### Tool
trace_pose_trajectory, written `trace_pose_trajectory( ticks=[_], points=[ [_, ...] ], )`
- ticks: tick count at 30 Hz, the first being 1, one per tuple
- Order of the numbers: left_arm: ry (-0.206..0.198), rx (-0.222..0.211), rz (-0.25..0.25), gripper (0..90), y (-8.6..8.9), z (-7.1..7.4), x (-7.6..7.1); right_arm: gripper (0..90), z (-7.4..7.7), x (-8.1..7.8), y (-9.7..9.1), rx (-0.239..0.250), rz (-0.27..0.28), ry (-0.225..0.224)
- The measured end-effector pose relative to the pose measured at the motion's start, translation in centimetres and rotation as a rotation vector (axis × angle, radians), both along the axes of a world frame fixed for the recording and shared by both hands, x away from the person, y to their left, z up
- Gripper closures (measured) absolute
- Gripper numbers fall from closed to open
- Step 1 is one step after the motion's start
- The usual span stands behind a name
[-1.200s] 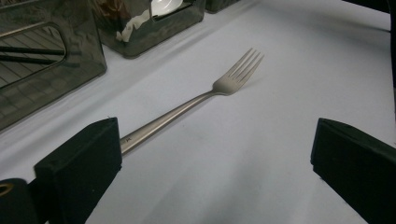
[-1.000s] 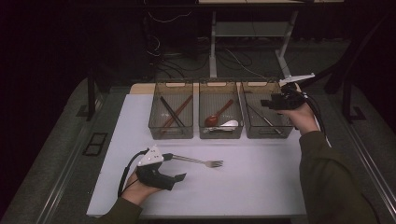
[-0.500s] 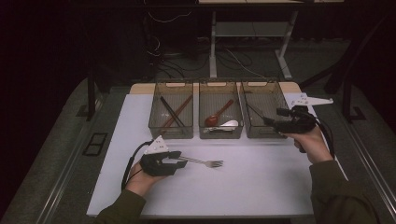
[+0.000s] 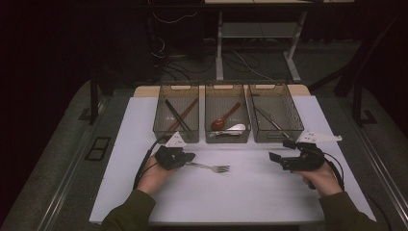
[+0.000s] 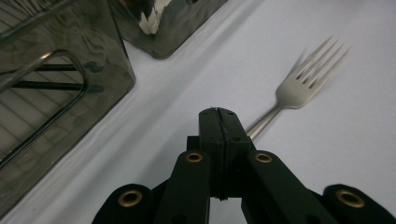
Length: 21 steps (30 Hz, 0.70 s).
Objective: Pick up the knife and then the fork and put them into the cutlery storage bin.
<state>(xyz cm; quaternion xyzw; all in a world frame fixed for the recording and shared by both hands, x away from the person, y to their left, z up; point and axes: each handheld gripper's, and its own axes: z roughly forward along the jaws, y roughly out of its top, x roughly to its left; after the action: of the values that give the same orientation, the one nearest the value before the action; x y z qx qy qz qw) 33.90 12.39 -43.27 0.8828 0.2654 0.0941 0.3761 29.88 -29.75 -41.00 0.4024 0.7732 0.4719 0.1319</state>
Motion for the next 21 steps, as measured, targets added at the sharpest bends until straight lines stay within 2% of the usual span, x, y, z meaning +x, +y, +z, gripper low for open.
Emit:
trace_pose_trajectory(
  ticks=[3, 5, 8, 11, 15, 19, 21],
  points=[
    [0.021, 0.008, -0.006, 89.0, -0.4, -0.7, 0.5, 18.7, -0.6, -0.8, -0.1, 0.009, -0.003, 0.013],
    [0.04, 0.026, -0.026, 89.0, -0.6, -1.0, 0.6, 18.7, -0.8, -1.3, -0.2, 0.016, -0.002, 0.006],
    [0.052, 0.028, -0.03, 89.1, -0.7, -1.1, 0.6, 18.7, -0.9, -1.4, -0.3, 0.012, -0.006, 0.005],
    [0.086, 0.035, -0.06, 89.2, -0.5, -0.9, 0.5, 18.8, -1.0, -1.3, -0.3, 0.014, -0.017, 0.007],
    [0.118, 0.051, -0.109, 89.1, -0.4, -0.8, -0.3, 18.7, -1.0, -1.2, -0.5, 0.018, -0.022, 0.006],
    [0.149, 0.032, -0.148, 89.1, -0.2, -0.9, -1.6, 18.7, -1.1, -1.2, -0.6, 0.016, -0.024, 0.007],
    [0.152, 0.028, -0.153, 89.1, -0.2, -0.9, -2.2, 18.7, -1.2, -1.2, -0.5, 0.014, -0.022, 0.009]
  ],
)
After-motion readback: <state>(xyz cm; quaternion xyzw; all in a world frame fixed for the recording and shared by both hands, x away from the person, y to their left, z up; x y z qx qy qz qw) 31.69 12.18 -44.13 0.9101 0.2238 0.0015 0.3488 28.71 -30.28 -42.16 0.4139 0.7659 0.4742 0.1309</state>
